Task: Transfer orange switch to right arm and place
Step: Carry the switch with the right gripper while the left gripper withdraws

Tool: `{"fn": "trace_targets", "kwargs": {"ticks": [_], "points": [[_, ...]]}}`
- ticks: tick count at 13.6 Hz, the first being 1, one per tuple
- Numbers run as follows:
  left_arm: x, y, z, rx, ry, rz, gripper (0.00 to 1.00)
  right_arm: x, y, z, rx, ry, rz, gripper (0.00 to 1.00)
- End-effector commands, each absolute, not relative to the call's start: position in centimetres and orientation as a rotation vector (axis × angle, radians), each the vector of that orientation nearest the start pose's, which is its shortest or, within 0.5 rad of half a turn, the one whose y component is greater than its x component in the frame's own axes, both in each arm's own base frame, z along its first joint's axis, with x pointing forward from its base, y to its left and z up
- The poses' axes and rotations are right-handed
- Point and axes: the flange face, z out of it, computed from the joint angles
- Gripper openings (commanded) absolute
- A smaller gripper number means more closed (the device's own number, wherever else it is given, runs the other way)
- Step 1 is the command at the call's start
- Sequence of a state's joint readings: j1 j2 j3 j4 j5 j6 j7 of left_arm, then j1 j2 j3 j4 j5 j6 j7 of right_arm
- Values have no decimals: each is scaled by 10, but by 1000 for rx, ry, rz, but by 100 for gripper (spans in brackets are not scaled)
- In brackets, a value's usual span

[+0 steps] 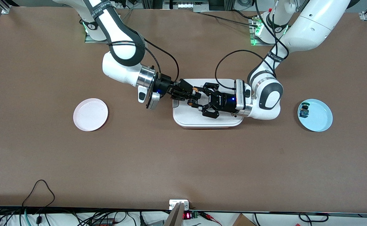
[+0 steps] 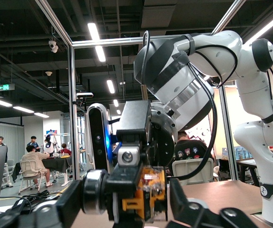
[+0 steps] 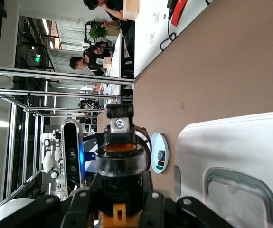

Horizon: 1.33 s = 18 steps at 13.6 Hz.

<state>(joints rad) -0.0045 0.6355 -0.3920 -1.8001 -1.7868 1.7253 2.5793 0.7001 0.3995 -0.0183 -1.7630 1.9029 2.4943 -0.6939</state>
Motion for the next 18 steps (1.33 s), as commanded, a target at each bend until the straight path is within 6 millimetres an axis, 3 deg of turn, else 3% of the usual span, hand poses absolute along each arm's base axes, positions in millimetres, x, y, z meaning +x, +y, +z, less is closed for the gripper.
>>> {"fn": "trace_targets", "kwargs": {"ticks": [1, 5, 11, 14, 18], "points": [[582, -304, 285, 934, -1090, 1413, 100, 536, 419, 386, -1827, 179, -260, 0], [583, -301, 287, 952, -1061, 1379, 100, 551, 403, 399, -1812, 219, -261, 0], [602, -265, 306, 1066, -1021, 1203, 100, 579, 363, 409, -1988, 97, -189, 0], [611, -235, 316, 1159, -1085, 1024, 100, 600, 318, 428, -2107, 58, -104, 0], [617, -195, 346, 1409, -1205, 762, 100, 623, 232, 456, -2400, -12, 36, 0]]}}
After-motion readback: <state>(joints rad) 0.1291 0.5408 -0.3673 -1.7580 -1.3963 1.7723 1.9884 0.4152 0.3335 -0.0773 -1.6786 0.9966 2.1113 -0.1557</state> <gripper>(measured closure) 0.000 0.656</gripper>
